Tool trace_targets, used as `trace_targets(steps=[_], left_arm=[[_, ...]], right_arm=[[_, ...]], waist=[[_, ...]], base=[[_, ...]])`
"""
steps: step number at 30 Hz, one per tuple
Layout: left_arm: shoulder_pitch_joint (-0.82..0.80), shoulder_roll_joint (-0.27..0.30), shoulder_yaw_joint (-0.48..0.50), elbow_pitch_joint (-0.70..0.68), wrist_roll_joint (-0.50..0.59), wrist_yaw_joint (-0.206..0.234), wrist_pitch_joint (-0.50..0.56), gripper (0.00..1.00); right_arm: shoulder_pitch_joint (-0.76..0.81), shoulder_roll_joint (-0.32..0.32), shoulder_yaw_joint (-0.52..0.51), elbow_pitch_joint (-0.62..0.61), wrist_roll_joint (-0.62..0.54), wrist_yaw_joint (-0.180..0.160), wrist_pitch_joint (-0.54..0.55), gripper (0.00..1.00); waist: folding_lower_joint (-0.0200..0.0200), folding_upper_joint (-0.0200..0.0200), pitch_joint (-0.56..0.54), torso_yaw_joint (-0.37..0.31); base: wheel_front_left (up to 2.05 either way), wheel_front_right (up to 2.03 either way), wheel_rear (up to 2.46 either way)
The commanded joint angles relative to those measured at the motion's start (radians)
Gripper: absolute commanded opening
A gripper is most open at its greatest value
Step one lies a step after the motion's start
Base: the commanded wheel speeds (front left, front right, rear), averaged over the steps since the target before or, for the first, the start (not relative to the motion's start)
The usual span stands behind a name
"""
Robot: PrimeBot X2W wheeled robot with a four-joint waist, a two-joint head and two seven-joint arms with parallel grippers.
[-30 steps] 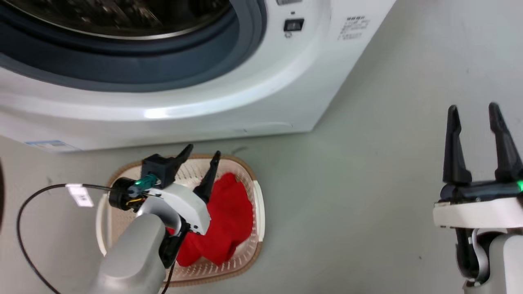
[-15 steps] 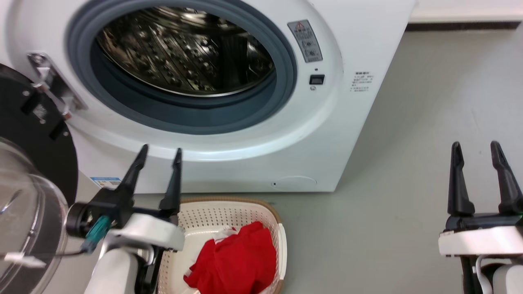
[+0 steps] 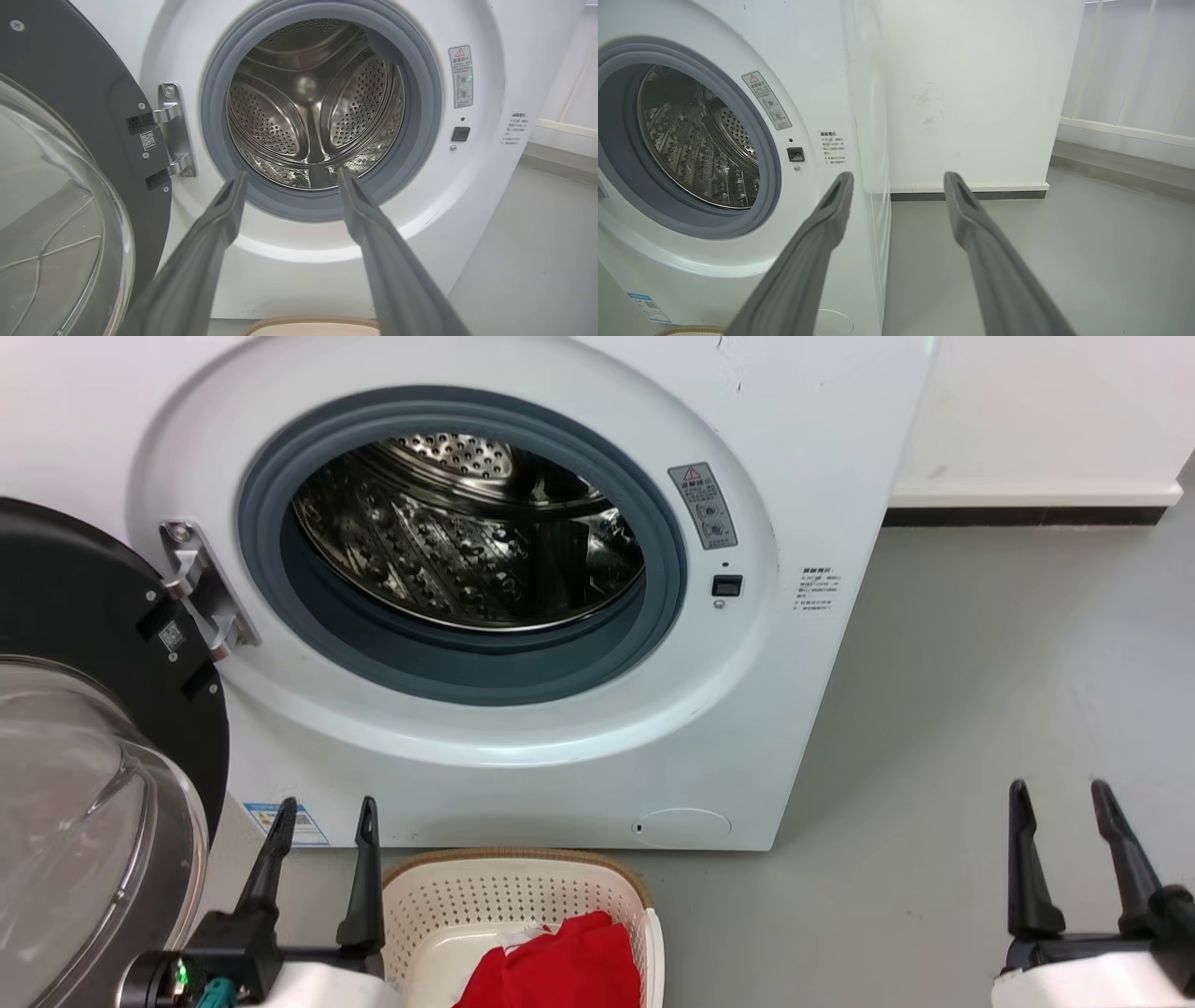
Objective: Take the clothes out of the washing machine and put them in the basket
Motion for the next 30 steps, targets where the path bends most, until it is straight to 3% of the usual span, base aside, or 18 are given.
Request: trace_targets(steps=[1, 6, 30], left_arm=[[0.017, -0.003, 0.006, -0.008, 0.008, -0.002, -0.002, 1.00], [0.080, -0.025, 0.009, -0.036, 0.047, 0.013, -0.002, 1.00], [0.075, -0.036, -0.016, -0.049, 0.067, 0.036, -0.002, 1.00]], right_arm=[[0.016, 0.000, 0.004, -0.002, 0.002, -0.001, -0.002, 1.00], [0.059, 0.000, 0.018, 0.002, 0.007, -0.001, -0.002, 1.00], [0.037, 0.000, 0.013, -0.003, -0.004, -0.001, -0.002, 1.00]], waist=[[0.0002, -0.0001, -0.006, -0.005], [0.0002, -0.0001, -0.017, -0.023], [0.0002, -0.0001, -0.008, -0.035]], base=[[0.00, 0.00, 0.00], [0.00, 0.00, 0.00], [0.00, 0.00, 0.00]])
